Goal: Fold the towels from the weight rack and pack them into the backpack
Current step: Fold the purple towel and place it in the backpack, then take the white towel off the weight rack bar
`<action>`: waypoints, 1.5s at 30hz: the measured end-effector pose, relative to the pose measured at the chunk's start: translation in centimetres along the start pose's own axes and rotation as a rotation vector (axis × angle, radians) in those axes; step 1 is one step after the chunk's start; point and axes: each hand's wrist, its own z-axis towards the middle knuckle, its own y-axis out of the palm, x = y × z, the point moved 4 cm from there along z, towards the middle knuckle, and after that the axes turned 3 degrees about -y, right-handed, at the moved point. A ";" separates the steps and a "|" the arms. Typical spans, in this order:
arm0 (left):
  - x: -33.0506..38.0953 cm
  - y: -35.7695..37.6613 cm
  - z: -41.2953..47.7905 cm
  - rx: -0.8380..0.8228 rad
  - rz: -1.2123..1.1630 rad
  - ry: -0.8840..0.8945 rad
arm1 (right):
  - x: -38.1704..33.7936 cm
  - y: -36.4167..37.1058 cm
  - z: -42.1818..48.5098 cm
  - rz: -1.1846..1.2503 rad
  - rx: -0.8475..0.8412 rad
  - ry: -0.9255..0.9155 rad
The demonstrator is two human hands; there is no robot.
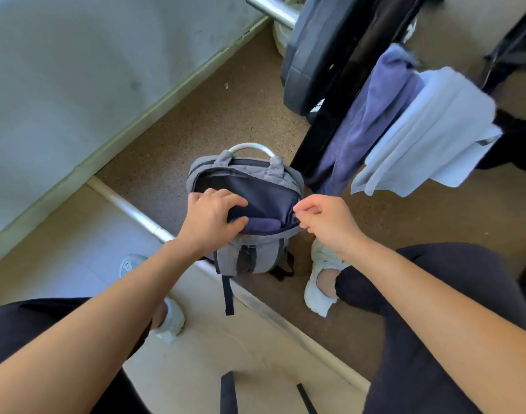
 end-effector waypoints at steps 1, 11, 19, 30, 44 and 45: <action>0.8 -0.5 -0.1 -0.001 -0.116 -0.030 | -0.3 -1.0 -0.5 0.033 0.011 -0.026; 12.2 -3.2 -0.4 -0.098 -0.837 -0.119 | 0.6 -11.4 -0.7 0.440 0.540 -0.004; 21.7 -2.1 7.7 -0.136 -0.761 -0.078 | 4.3 -18.1 2.4 0.574 0.807 0.120; 29.4 0.0 15.6 -0.029 -0.702 -0.098 | 3.0 -19.1 2.0 0.415 0.822 -0.215; 27.1 -5.5 16.6 0.129 -0.962 -0.201 | 2.6 -19.6 3.4 -0.128 0.713 -0.162; 26.9 -5.9 16.6 0.154 -0.974 -0.216 | 2.5 -19.4 3.4 -0.174 0.714 -0.151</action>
